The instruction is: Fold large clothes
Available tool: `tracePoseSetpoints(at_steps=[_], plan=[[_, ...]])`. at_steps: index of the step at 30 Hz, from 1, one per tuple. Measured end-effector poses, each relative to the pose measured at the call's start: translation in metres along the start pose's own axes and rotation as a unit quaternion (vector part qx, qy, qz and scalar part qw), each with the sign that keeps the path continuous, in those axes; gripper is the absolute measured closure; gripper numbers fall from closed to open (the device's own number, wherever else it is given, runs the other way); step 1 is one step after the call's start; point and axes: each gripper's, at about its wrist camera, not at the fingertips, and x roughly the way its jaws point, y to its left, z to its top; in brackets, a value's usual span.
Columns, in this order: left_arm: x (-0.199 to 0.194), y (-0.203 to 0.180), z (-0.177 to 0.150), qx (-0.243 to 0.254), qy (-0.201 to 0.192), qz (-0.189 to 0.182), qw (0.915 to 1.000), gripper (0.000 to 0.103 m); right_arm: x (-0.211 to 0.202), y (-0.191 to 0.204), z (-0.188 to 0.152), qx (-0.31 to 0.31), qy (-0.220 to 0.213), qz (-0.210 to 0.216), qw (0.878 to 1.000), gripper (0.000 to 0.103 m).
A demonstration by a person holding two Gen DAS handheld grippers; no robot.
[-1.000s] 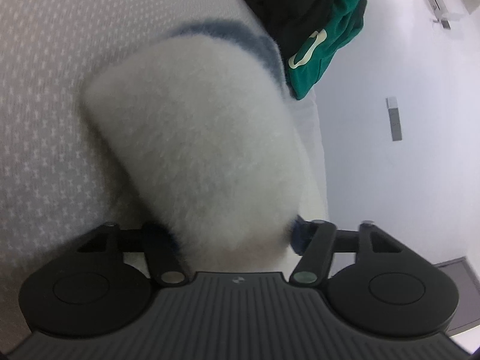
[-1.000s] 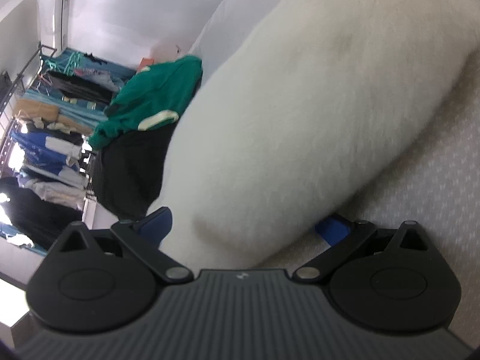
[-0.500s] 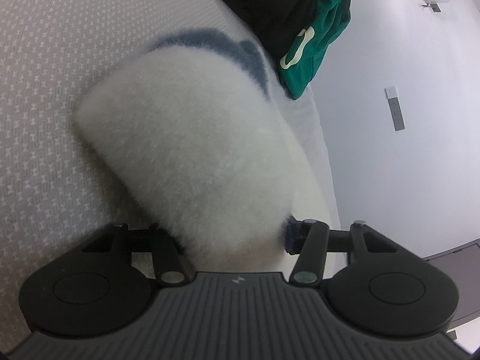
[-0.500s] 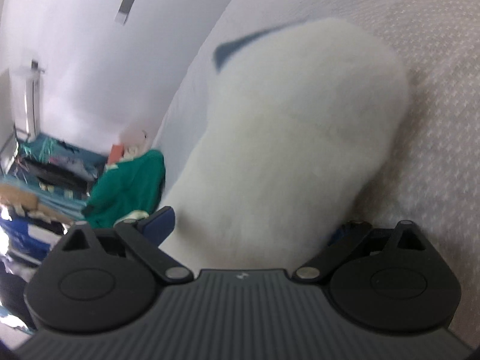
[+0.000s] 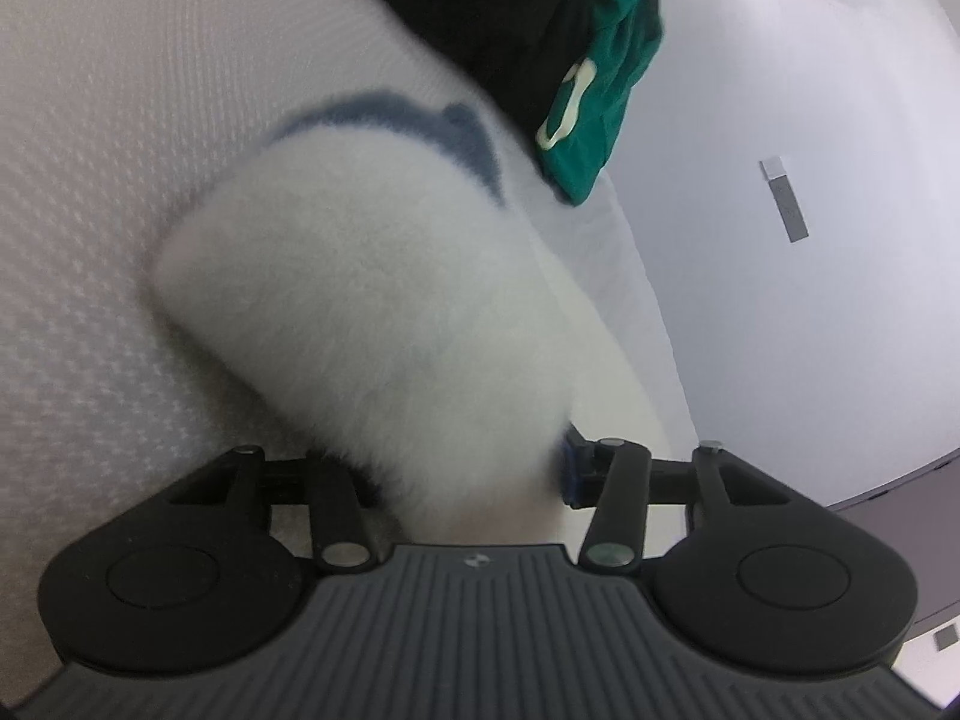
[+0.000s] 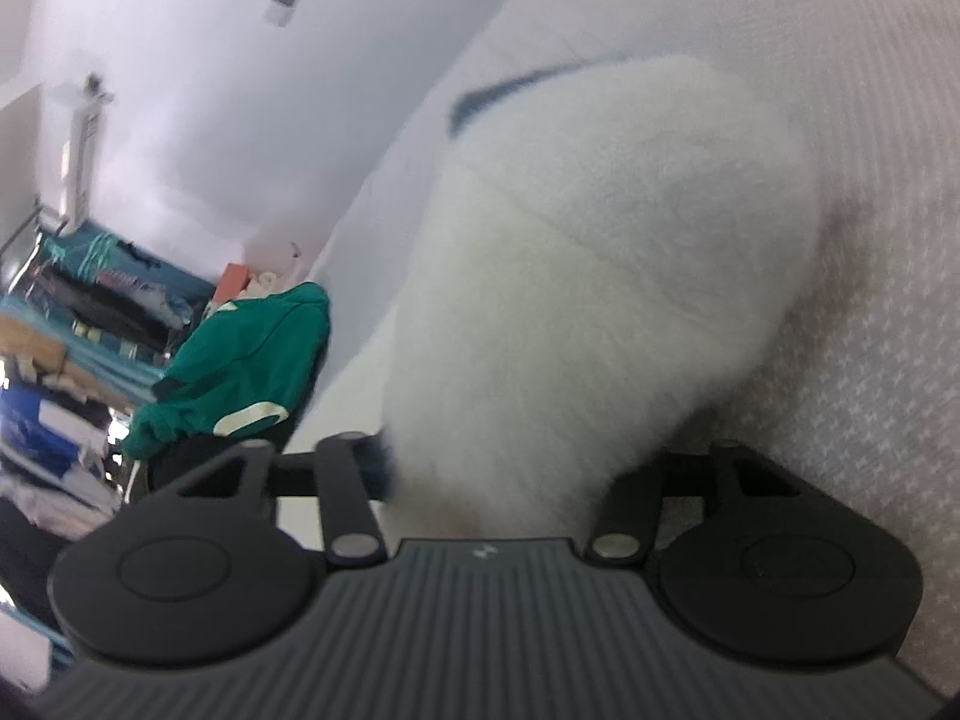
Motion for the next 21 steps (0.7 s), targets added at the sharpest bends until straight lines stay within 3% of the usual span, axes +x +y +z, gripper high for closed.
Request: tracePoseSetpoints(at_steps=[12,21], plan=[[-0.055,-0.021,-0.021,0.076,-0.018,-0.002,0.9969,0.069,-0.057,0.023,0.002,-0.058,0.007,0.014,0.998,0.062],[-0.061,-0.072,-0.033,0.093,0.014,-0.023,0.9953,0.073,-0.094,0.05,0.042,-0.096,0.001,0.025,0.995,0.063]])
